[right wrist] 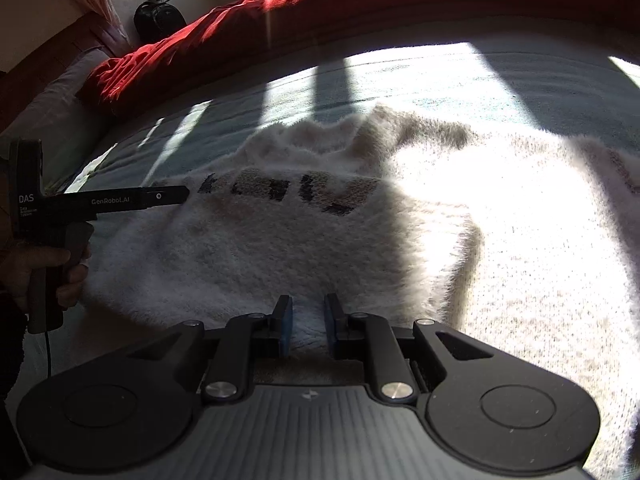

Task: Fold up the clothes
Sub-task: 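Lower the held sleeve onto the first folded sleeve and open the right gripper, then raise both open grippers away from the folded sleeves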

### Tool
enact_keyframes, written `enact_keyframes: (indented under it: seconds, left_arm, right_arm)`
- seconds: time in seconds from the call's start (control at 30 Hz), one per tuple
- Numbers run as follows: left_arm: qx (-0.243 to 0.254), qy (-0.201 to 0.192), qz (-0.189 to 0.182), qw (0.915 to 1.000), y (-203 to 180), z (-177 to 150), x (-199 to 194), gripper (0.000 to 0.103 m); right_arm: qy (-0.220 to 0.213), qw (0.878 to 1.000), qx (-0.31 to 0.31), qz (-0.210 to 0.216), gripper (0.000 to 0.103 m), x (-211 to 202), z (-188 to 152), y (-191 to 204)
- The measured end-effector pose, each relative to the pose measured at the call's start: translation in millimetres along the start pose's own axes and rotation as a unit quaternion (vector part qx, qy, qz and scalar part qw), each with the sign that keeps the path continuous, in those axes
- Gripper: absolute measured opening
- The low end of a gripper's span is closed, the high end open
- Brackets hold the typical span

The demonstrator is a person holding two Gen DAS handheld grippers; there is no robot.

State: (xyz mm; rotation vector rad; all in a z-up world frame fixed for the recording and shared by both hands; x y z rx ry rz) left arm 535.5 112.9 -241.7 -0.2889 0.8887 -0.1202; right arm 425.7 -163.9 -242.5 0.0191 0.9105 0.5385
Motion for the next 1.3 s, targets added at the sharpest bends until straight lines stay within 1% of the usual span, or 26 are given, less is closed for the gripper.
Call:
enact_keyframes:
  seconds: [0.07, 0.17, 0.23, 0.33, 0.4, 0.43, 0.5, 0.6, 0.67, 0.7, 0.73, 0.8, 0.87, 0.93, 0.97, 1.03, 1.13, 1.2, 1.27, 1.3]
  left_arm:
    - [0.007, 0.004, 0.007, 0.9999, -5, -1, -9, 0.084]
    - [0.023, -0.003, -0.008, 0.9997, -17, -11, -36, 0.084]
    - [0.049, -0.007, -0.011, 0.9987, -26, -26, -54, 0.084]
    - [0.092, -0.008, -0.005, 0.9957, -33, -60, -72, 0.084]
    - [0.101, 0.001, 0.009, 0.9949, -27, -81, -70, 0.084]
    - [0.101, -0.003, 0.010, 0.9948, -25, -86, -71, 0.084]
    - [0.098, -0.017, 0.006, 0.9950, -25, -88, -75, 0.084]
    - [0.094, -0.026, 0.000, 0.9952, -34, -80, -87, 0.083]
    - [0.112, -0.037, -0.009, 0.9930, -46, -79, -93, 0.083]
    - [0.123, -0.043, -0.014, 0.9914, -52, -80, -96, 0.083]
    - [0.132, -0.039, -0.018, 0.9904, -56, -83, -94, 0.083]
    - [0.146, -0.022, -0.021, 0.9887, -63, -94, -86, 0.083]
    - [0.146, -0.011, -0.015, 0.9892, -62, -104, -78, 0.083]
    - [0.141, 0.000, -0.006, 0.9899, -60, -114, -71, 0.084]
    - [0.141, 0.003, -0.003, 0.9900, -60, -115, -71, 0.084]
    - [0.137, 0.006, -0.006, 0.9906, -60, -113, -75, 0.083]
    - [0.131, 0.005, -0.016, 0.9912, -63, -107, -85, 0.083]
    - [0.140, -0.009, -0.030, 0.9896, -72, -103, -96, 0.083]
    - [0.156, -0.025, -0.041, 0.9867, -83, -100, -103, 0.085]
    - [0.156, -0.022, -0.041, 0.9867, -86, -101, -100, 0.085]
  right_arm:
    - [-0.002, 1.000, 0.001, 0.001, 0.020, -1, 0, 0]
    - [-0.002, 1.000, 0.000, 0.002, 0.020, -1, 0, 0]
    - [-0.003, 1.000, -0.001, 0.002, 0.020, -1, 1, 0]
    - [-0.003, 1.000, -0.003, 0.001, 0.020, -2, 2, 1]
    - [-0.004, 1.000, -0.004, 0.001, 0.020, -2, 3, 1]
    - [-0.004, 1.000, -0.005, 0.001, 0.020, -2, 3, 2]
    - [-0.005, 1.000, -0.006, 0.001, 0.020, -3, 4, 2]
    - [-0.006, 1.000, -0.008, 0.001, 0.021, -3, 5, 3]
    - [-0.008, 1.000, -0.010, 0.003, 0.033, -5, 7, 5]
    - [-0.011, 1.000, -0.017, 0.004, 0.042, -7, 11, 8]
    - [-0.015, 0.999, -0.030, -0.001, 0.044, -8, 16, 12]
    - [-0.026, 0.997, -0.071, -0.014, 0.044, -8, 31, 22]
    - [-0.031, 0.994, -0.105, -0.026, 0.044, -7, 43, 31]
    - [-0.015, 0.993, -0.115, -0.037, 0.044, 1, 48, 33]
    - [-0.001, 0.992, -0.118, -0.043, 0.044, 6, 44, 32]
    - [0.019, 0.991, -0.120, -0.053, 0.051, 12, 37, 30]
    - [0.012, 0.993, -0.104, -0.051, 0.052, -1, 27, 23]
    - [0.007, 0.994, -0.093, -0.050, 0.053, -10, 20, 19]
    - [0.002, 0.995, -0.083, -0.049, 0.057, -19, 13, 14]
    - [0.001, 0.996, -0.078, -0.050, 0.061, -23, 10, 11]
Point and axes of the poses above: each gripper's, at about its wrist camera, not at the fingertips, and x roughly the way its jaws point, y to its left, z to its top, the point moved 9 cm from there along x, roughly the way its jaws point, and after that the axes turned 14 degrees about -x, right-handed, at the moved point
